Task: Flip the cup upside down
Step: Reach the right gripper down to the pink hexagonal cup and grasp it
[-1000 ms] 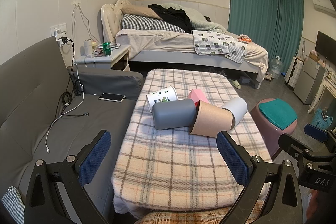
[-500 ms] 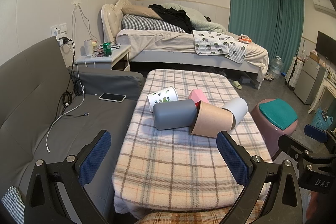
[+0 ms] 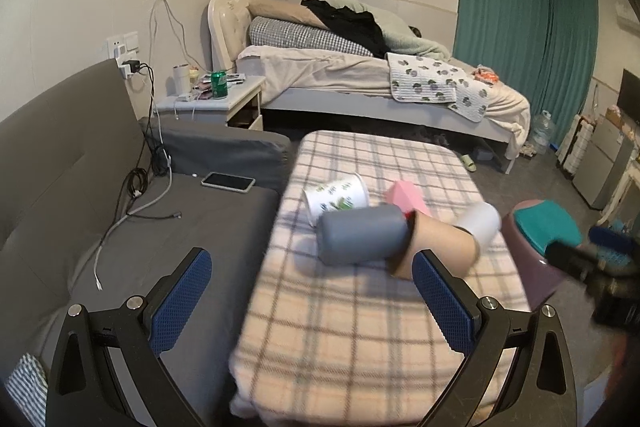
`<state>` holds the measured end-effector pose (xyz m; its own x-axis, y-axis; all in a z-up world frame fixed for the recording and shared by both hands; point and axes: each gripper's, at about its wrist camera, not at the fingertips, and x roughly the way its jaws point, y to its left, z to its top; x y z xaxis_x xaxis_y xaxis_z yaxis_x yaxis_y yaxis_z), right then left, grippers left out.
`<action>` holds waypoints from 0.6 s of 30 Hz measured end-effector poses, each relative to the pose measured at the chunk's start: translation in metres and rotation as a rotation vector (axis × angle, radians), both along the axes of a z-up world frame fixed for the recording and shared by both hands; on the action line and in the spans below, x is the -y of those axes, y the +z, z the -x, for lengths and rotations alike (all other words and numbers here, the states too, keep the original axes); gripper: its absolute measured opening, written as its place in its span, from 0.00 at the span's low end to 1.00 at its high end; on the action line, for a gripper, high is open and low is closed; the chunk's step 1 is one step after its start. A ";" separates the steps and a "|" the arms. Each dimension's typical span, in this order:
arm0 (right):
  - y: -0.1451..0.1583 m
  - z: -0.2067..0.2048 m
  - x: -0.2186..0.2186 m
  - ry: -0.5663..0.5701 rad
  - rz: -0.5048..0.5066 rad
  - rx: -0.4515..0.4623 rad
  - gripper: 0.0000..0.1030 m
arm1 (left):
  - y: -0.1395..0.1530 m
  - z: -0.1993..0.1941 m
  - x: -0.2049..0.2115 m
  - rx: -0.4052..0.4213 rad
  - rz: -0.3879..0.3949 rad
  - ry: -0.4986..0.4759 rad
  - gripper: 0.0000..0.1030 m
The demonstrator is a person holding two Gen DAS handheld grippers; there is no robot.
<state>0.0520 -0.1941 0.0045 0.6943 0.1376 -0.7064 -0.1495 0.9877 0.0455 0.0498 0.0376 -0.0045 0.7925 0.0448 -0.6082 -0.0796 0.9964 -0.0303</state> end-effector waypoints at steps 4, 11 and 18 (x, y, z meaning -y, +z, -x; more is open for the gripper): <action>0.006 -0.052 -0.009 0.015 0.016 -0.039 1.00 | -0.007 -0.037 -0.016 -0.025 -0.003 0.032 1.00; -0.028 -0.165 -0.042 0.065 0.046 -0.196 0.99 | -0.029 -0.104 -0.041 -0.082 -0.006 0.084 1.00; -0.094 -0.245 -0.058 0.077 0.017 -0.393 0.90 | -0.053 -0.152 -0.052 -0.125 -0.014 0.094 1.00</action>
